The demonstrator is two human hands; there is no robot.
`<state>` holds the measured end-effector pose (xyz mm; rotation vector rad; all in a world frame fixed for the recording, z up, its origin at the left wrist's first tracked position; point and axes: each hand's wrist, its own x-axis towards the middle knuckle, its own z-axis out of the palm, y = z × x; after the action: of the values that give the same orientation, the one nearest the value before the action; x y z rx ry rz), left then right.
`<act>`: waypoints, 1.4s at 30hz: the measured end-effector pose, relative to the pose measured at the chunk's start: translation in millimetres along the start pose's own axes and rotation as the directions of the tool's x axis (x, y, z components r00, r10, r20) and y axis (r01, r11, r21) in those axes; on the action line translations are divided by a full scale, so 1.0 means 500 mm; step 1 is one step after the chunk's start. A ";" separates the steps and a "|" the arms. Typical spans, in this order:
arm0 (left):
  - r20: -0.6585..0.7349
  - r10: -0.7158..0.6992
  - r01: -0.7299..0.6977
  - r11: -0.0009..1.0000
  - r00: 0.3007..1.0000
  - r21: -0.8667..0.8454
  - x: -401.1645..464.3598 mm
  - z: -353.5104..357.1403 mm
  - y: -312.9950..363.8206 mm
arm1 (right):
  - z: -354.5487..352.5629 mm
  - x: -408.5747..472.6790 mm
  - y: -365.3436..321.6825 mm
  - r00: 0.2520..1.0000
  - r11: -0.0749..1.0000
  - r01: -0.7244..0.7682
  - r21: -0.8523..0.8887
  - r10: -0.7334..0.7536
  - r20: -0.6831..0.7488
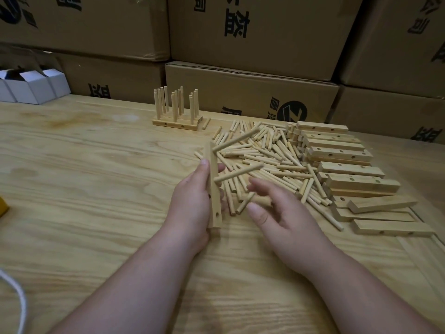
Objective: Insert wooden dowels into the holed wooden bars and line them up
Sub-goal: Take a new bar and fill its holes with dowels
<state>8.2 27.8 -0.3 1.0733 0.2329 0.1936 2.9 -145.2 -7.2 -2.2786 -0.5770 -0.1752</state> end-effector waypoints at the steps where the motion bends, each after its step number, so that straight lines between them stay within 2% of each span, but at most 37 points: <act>1: -0.044 -0.022 0.020 0.999 0.999 -0.036 0.004 0.000 0.002 | 0.004 0.002 0.005 0.998 0.986 0.006 -0.165 0.005 0.065; 2: -0.078 -0.045 0.041 0.997 0.996 -0.063 0.007 -0.001 0.003 | 0.010 0.004 0.008 0.993 0.958 0.024 -0.287 0.009 0.116; 4: -0.109 -0.078 0.067 0.993 0.991 -0.101 0.011 -0.004 0.004 | 0.019 0.006 0.010 0.990 0.927 0.040 -0.374 0.014 0.140; 8: -0.114 -0.080 0.071 0.994 0.990 -0.081 0.011 -0.006 0.003 | 0.017 0.003 0.013 1.000 0.898 -0.019 -0.440 0.024 0.006; 11: -0.118 -0.077 0.070 0.995 0.990 -0.070 0.011 -0.004 0.003 | 0.011 0.003 0.019 0.996 0.871 -0.094 -0.482 0.085 -0.041; 15: -0.115 -0.070 0.063 0.996 0.991 -0.067 0.009 -0.005 0.002 | 0.006 0.002 0.011 0.997 0.910 -0.035 -0.413 0.006 -0.072; 19: -0.099 -0.058 0.054 0.997 0.993 -0.050 0.008 -0.003 0.001 | -0.002 -0.001 -0.004 0.990 0.983 0.027 -0.183 -0.052 -0.134; 23: -0.089 -0.042 0.040 0.999 0.995 -0.022 0.005 -0.001 0.001 | 0.001 -0.008 -0.013 0.977 0.987 0.131 -0.091 -0.144 -0.157; 31: -0.052 0.003 0.001 0.997 0.999 0.073 -0.010 0.006 0.004 | 0.008 -0.006 -0.013 0.937 0.945 0.322 -0.051 -0.326 -0.124; 42: -0.053 0.044 -0.040 0.995 0.998 0.088 -0.005 0.002 -0.003 | 0.005 -0.006 -0.010 0.950 0.951 0.309 -0.030 -0.310 -0.036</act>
<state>6.2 25.5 -0.7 1.1612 0.2701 0.2527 -2.4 -141.5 -6.6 -2.1896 -0.9148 -0.3821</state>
